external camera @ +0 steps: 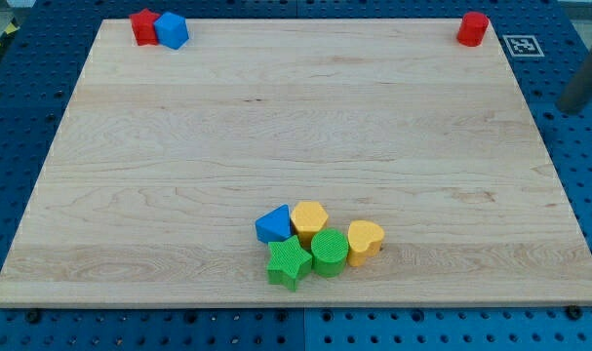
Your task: Move the red circle diagonally to the hexagon
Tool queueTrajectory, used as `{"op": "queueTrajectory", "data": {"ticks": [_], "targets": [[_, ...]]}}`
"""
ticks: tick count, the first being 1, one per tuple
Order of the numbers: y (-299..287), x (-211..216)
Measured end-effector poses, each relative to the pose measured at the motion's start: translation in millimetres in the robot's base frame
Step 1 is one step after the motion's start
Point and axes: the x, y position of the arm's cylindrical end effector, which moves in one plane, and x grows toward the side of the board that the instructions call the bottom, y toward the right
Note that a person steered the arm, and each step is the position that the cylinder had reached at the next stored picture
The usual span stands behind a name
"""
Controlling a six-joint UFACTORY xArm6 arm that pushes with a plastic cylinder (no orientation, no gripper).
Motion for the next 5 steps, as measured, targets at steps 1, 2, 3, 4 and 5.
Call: {"op": "queueTrajectory", "data": {"ticks": [1,2,3,4,5], "targets": [[0,-52],[0,-108],[-7,-160],[-58,-167],[-76,-162]]}}
